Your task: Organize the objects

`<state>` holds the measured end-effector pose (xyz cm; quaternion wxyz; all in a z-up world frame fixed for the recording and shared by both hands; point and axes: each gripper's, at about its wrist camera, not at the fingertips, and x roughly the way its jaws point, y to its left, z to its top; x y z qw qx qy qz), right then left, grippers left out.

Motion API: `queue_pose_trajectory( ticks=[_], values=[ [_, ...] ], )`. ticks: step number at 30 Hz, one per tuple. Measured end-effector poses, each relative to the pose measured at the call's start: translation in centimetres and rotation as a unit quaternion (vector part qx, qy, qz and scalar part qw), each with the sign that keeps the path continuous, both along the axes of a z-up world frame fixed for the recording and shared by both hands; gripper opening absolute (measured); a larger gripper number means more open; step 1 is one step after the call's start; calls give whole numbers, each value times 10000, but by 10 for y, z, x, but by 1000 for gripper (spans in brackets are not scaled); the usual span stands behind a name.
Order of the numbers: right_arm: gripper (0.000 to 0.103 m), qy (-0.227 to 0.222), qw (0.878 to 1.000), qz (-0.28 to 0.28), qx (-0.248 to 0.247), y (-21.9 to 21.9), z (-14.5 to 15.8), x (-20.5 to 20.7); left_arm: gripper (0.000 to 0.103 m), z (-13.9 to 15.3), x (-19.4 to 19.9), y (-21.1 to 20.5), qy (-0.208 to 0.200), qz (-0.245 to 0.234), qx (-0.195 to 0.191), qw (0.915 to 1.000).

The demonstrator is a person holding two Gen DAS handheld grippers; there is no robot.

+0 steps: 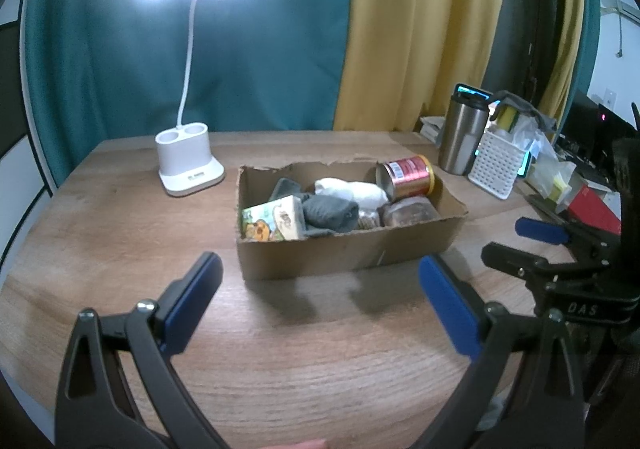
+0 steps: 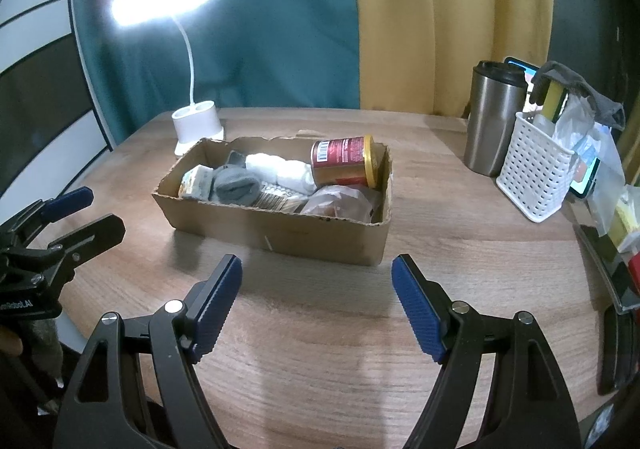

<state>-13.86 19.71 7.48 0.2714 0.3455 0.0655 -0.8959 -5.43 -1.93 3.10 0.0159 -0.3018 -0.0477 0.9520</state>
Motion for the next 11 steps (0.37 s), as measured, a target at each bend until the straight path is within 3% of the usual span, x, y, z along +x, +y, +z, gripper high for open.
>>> queue_pose_trajectory(
  ticks=[11],
  values=[
    [80, -37, 10000, -22, 22, -1, -2, -9, 100, -5, -11, -2, 22, -183, -10, 9998]
  ],
)
